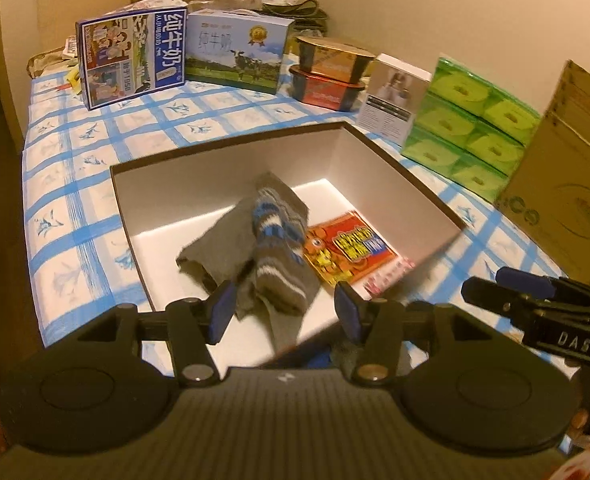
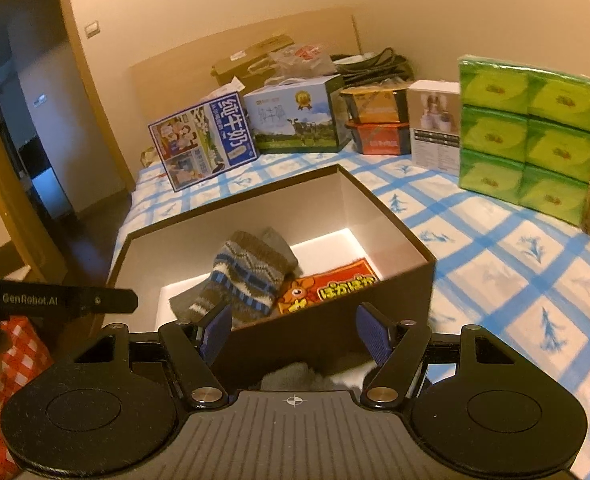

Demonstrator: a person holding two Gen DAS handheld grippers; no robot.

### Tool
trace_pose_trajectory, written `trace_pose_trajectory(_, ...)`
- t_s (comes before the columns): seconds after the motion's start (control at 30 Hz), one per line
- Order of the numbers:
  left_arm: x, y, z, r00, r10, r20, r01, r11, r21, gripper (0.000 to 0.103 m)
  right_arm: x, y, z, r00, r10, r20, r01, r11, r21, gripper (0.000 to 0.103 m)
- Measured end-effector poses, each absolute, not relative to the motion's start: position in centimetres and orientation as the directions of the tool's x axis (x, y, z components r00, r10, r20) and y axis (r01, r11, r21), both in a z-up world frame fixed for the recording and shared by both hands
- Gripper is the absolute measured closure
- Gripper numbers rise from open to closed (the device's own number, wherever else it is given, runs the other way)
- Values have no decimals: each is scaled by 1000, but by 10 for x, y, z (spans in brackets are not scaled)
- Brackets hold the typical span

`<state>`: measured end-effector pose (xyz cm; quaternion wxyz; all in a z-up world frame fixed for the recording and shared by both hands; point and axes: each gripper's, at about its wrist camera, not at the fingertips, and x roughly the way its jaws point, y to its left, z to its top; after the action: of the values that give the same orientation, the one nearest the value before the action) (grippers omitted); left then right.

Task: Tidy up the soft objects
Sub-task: 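Move the left tool back to the blue-grey towel beside the box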

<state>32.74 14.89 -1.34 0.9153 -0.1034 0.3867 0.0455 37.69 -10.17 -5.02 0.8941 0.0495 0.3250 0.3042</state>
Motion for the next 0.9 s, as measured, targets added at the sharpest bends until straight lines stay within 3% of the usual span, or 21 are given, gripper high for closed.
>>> trace_pose_trajectory(0.9, 242, 93, -41, 608, -109, -786, -68, 980, -189, 52, 270, -175, -64, 577, 523, -628, -423, 848, 319, 34)
